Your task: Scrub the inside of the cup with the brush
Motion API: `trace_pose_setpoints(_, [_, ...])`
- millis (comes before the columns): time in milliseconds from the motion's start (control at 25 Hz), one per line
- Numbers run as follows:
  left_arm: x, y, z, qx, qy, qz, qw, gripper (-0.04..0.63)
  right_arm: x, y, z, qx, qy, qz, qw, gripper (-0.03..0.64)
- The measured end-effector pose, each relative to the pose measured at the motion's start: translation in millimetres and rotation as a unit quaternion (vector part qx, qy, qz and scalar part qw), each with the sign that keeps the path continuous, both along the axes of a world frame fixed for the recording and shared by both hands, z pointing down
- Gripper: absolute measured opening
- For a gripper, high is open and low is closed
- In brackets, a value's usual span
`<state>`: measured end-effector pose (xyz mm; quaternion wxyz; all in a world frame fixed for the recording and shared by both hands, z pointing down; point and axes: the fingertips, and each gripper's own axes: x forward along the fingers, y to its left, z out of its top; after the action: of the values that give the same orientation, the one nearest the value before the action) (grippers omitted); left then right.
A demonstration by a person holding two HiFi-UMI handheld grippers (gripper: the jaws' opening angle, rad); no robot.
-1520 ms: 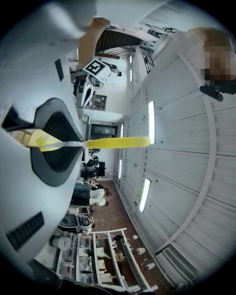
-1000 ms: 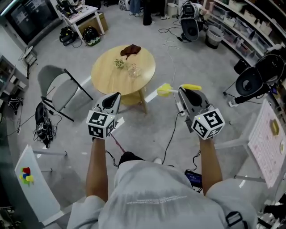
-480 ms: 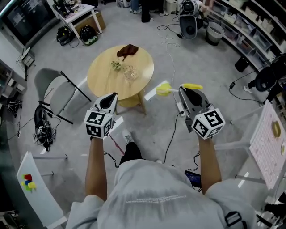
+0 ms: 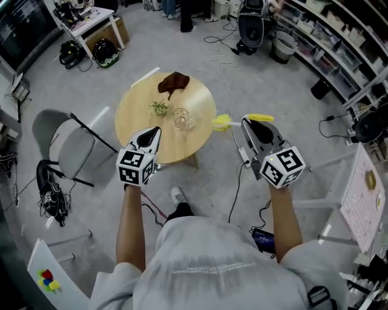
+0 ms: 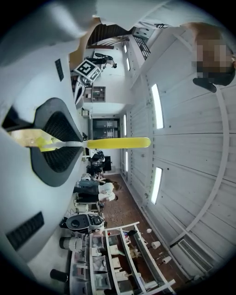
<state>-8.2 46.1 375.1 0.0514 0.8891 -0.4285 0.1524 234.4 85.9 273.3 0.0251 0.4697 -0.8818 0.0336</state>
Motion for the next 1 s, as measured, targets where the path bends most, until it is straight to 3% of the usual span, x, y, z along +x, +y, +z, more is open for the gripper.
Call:
trace_pose_setpoints(320, [-27, -78, 21, -0.027, -0.003, 0.058, 0.9980, 0.017, -53, -75, -1, -0.011, -0.002, 0.023, 1.000, 0.057])
trace_pose_setpoints(560, [-40, -99, 47, -0.050, 0.007, 0.093, 0.9944, 0.017, -86, -102, 21, -0.038, -0.001, 0.029, 0.999, 0.058])
trace_pose_setpoints(760, [-28, -97, 74, -0.067, 0.021, 0.118, 0.9906, 0.021, -100, -119, 48, -0.068, 0.018, 0.017, 0.997, 0.058])
trace_pose_setpoints(920, [-22, -99, 96, -0.119, 0.070, 0.114, 0.9838, 0.122, -113, -135, 70, -0.094, 0.037, -0.003, 0.995, 0.057])
trace_pose_setpoints(1000, [-21, -98, 114, -0.141, 0.065, 0.117, 0.9810, 0.162, -122, -143, 84, -0.109, 0.042, -0.014, 0.993, 0.057])
